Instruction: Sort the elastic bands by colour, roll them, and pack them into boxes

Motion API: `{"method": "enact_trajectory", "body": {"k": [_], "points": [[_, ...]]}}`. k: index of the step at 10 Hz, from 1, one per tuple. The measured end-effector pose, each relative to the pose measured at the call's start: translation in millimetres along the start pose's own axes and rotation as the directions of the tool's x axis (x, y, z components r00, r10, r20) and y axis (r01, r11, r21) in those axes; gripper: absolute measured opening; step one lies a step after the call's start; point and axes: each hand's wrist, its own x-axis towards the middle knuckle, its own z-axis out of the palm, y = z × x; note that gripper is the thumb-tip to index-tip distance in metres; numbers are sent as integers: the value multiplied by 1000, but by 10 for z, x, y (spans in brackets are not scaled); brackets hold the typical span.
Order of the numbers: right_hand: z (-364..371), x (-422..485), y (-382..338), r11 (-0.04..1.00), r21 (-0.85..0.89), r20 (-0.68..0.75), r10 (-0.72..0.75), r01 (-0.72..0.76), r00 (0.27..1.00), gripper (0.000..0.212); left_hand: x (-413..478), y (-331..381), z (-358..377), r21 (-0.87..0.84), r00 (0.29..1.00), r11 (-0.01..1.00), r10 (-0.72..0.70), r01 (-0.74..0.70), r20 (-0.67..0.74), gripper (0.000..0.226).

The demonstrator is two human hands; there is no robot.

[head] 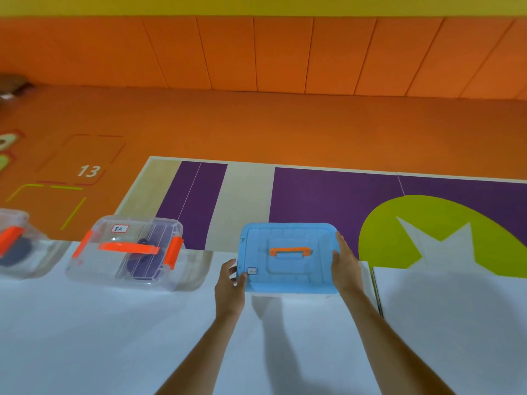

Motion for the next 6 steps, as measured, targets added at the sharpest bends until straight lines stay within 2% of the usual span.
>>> {"method": "enact_trajectory", "body": {"k": [1, 2, 4, 5, 6], "points": [[51, -7, 88, 998, -31, 30, 59, -58, 998, 53, 70, 3, -6, 44, 998, 998, -48, 46, 34, 36], [72, -82, 117, 995, 0, -8, 98, -98, 995, 51, 172, 11, -63, 121, 999, 992, -30, 27, 23, 32], [106, -367, 48, 994, -59, -23, 93, -94, 995, 54, 132, -76, -213, 183, 999, 983, -16, 8, 42, 31], [28, -345, -74, 987, -112, 54, 126, -119, 991, 59, 67, -21, -240, 245, 996, 970, -22, 1, 81, 35], [-99, -394, -164, 969, -231, 75, 110, -90, 991, 57, 68, 101, -373, 393, 987, 919, -30, -36, 160, 53]]}}
